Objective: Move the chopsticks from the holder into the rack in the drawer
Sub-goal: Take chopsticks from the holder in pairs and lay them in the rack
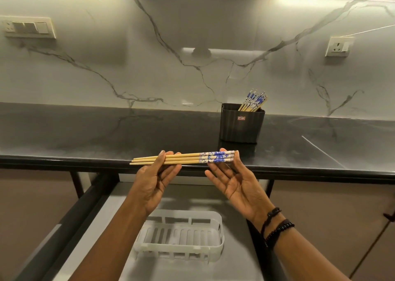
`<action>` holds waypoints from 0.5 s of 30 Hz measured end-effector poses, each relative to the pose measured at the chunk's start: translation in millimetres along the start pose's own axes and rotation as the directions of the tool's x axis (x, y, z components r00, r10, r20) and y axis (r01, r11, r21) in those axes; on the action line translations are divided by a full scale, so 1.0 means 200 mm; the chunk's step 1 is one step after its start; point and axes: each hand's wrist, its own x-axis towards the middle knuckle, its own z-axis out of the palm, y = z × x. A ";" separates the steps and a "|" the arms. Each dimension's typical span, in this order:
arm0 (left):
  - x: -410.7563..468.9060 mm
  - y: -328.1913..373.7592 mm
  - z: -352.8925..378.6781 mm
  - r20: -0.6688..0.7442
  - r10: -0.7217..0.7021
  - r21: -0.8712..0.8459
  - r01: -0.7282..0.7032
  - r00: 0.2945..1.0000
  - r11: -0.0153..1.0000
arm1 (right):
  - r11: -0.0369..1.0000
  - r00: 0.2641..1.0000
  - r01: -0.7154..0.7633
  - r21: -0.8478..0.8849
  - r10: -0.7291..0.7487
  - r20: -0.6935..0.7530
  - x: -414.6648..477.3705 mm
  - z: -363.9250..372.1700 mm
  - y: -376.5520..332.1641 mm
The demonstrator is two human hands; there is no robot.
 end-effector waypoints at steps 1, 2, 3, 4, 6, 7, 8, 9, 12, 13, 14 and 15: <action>0.00 0.00 0.00 -0.001 0.001 0.000 -0.001 1.000 1.000 | 1.000 1.000 0.005 -0.011 -0.005 0.003 0.00 0.00 0.00; 0.00 0.00 0.00 -0.004 0.006 0.001 -0.006 1.000 1.000 | 0.999 1.000 0.017 -0.028 -0.017 -0.001 0.00 -0.01 0.00; 0.00 0.01 0.00 -0.008 0.011 0.008 -0.011 1.000 1.000 | 0.998 0.999 0.035 -0.051 -0.035 -0.015 0.00 -0.01 -0.01; 0.00 0.01 0.00 -0.012 0.016 0.019 -0.016 1.000 1.000 | 0.995 0.998 0.057 -0.082 -0.060 -0.035 0.00 -0.02 -0.01; 0.00 0.01 0.00 -0.020 0.024 0.043 -0.023 1.000 0.999 | 0.981 0.991 0.103 -0.166 -0.115 -0.065 -0.01 -0.03 -0.02; 0.00 0.00 0.00 -0.023 0.027 0.052 -0.026 0.999 0.998 | 0.969 0.987 0.124 -0.216 -0.142 -0.074 -0.01 -0.03 -0.03; 0.00 0.00 0.00 -0.025 0.029 0.059 -0.027 0.999 0.998 | 0.953 0.982 0.142 -0.269 -0.170 -0.082 -0.01 -0.02 -0.03; 0.00 0.00 0.00 -0.026 0.030 0.066 -0.029 0.999 0.997 | 0.933 0.976 0.159 -0.323 -0.198 -0.091 -0.01 -0.02 -0.03; 0.00 -0.01 0.00 -0.012 0.037 0.073 -0.036 0.999 0.997 | 0.877 0.954 0.199 -0.438 -0.275 -0.119 -0.02 -0.01 -0.02; 0.01 -0.01 0.00 -0.006 0.037 0.071 -0.037 0.999 0.997 | 0.863 0.949 0.207 -0.460 -0.292 -0.121 -0.02 -0.01 -0.02; 0.01 -0.01 -0.01 0.000 0.035 0.068 -0.035 0.999 0.997 | 0.855 0.946 0.211 -0.474 -0.300 -0.120 -0.02 -0.02 -0.03; 0.01 -0.01 -0.01 0.005 0.031 0.066 -0.031 1.000 0.997 | 0.852 0.946 0.212 -0.479 -0.301 -0.117 -0.02 -0.02 -0.03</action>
